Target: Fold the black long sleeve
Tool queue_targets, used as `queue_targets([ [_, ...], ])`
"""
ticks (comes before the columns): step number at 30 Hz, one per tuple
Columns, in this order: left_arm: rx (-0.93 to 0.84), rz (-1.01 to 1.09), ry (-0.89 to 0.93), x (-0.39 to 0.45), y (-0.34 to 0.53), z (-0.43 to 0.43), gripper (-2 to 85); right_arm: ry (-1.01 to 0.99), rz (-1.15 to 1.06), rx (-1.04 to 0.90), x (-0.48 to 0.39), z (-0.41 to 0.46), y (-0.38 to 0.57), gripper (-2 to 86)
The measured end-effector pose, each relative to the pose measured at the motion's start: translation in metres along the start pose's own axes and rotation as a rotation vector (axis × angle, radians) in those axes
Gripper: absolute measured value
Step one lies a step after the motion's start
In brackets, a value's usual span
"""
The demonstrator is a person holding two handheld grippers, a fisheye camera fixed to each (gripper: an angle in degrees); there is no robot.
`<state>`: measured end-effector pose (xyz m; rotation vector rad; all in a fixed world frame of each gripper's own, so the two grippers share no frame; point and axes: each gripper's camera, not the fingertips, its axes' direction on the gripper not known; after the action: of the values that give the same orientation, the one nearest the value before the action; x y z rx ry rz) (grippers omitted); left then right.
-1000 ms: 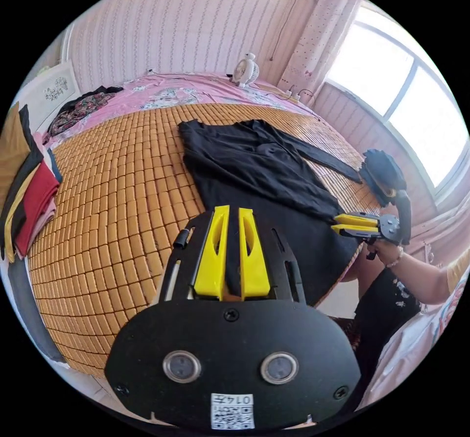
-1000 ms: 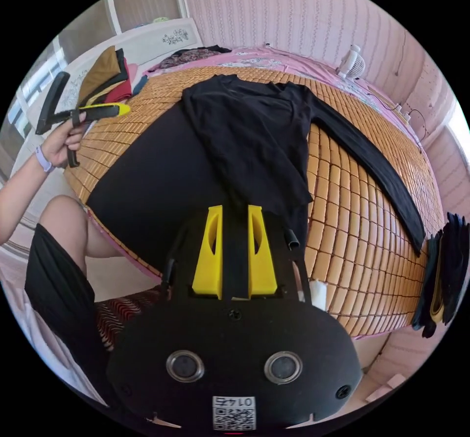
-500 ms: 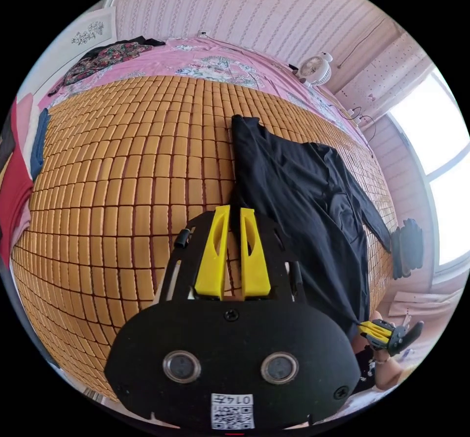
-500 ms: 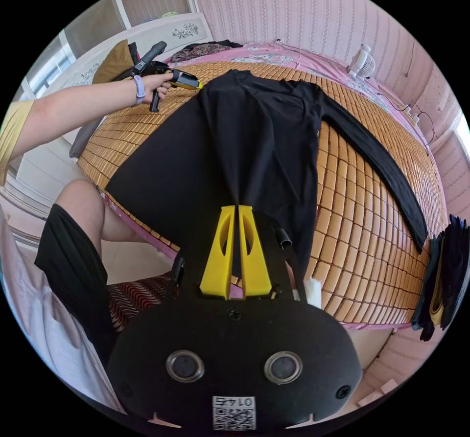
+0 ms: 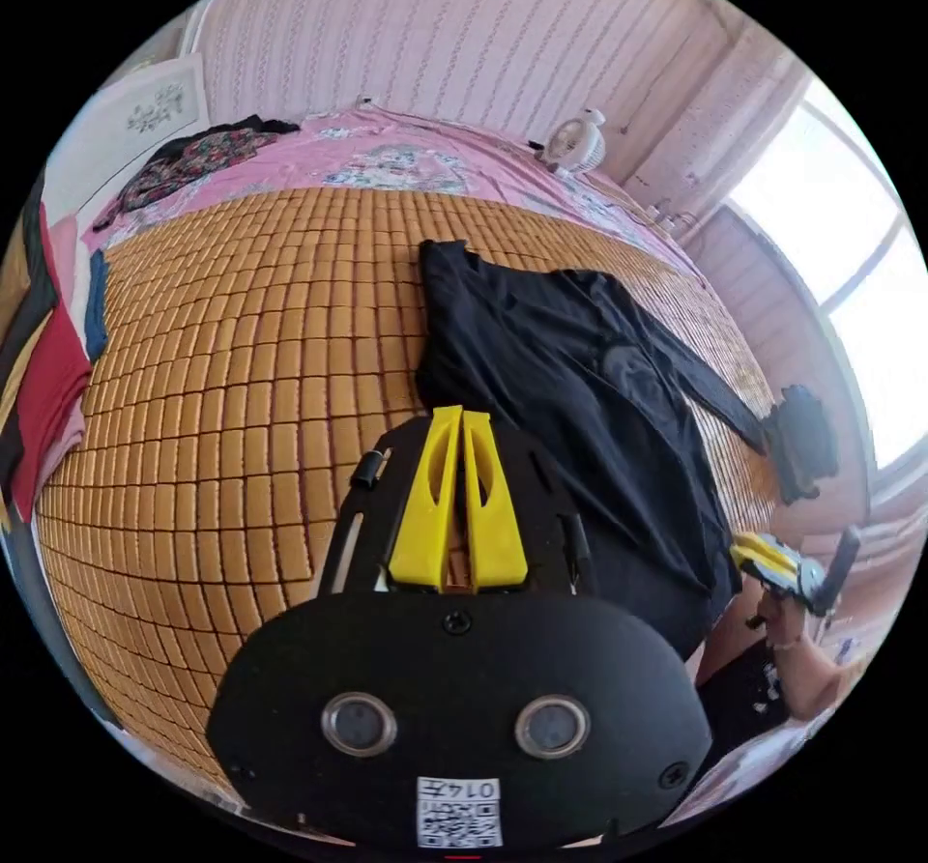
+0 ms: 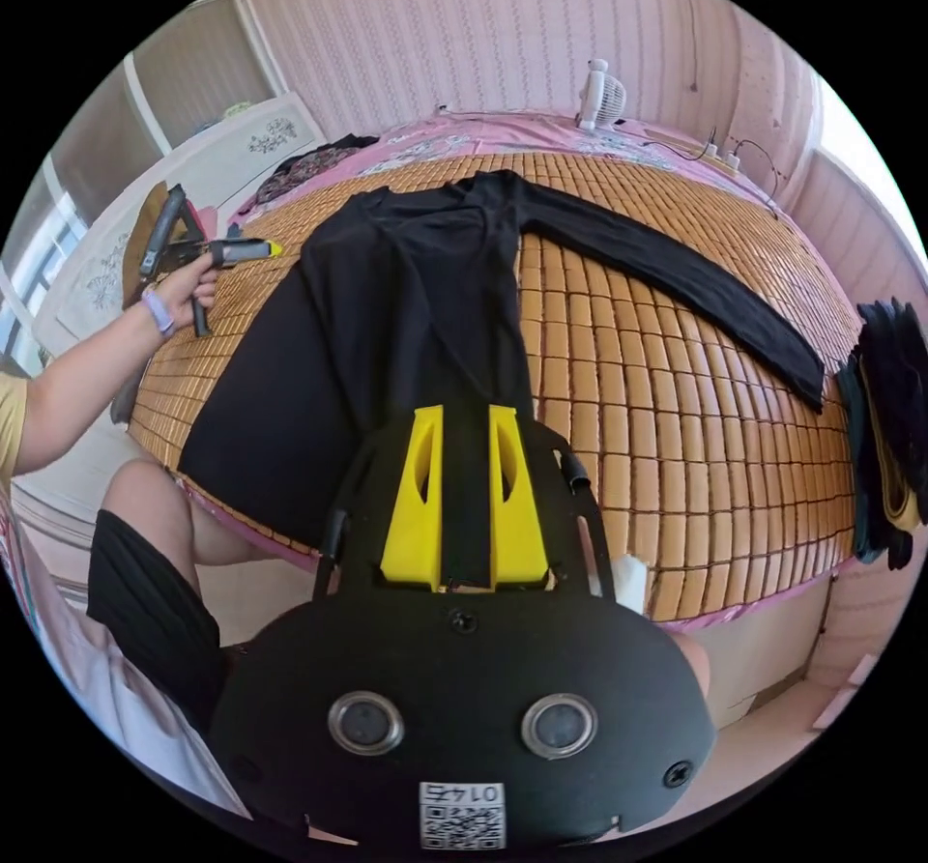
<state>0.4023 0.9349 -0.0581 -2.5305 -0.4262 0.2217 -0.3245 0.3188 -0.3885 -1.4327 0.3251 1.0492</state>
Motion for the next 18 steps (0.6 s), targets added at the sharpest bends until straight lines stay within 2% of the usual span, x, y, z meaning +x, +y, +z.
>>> queue_targets([
  [2, -0.026, 0.138, 0.084, 0.054, 0.025, -0.009, -1.0, 0.007, 0.012, 0.010, 0.013, 0.013, -0.004, 7.1],
  [5, -0.069, 0.247, 0.203, 0.116, 0.060, -0.013, -1.0, 0.048, -0.055, -0.027, 0.016, 0.022, -0.007, 2.1],
  [8, -0.098, 0.314, 0.261, 0.166, 0.085, -0.011, -1.0, 0.050, -0.041, -0.013, 0.028, 0.010, 0.002, 0.6],
  [13, -0.167, 0.390, 0.227, 0.232, 0.106, 0.015, -1.0, 0.006, 0.065, -0.049, 0.059, 0.010, 0.015, 3.6],
  [15, -0.205, 0.434, 0.184, 0.248, 0.111, 0.024, -1.0, 0.019, 0.075, -0.008, 0.068, 0.000, 0.018, 5.4],
  [18, -0.170, 0.507, 0.140, 0.256, 0.117, 0.021, -1.0, 0.126, 0.189, 0.130, 0.110, -0.028, 0.023, 7.5],
])
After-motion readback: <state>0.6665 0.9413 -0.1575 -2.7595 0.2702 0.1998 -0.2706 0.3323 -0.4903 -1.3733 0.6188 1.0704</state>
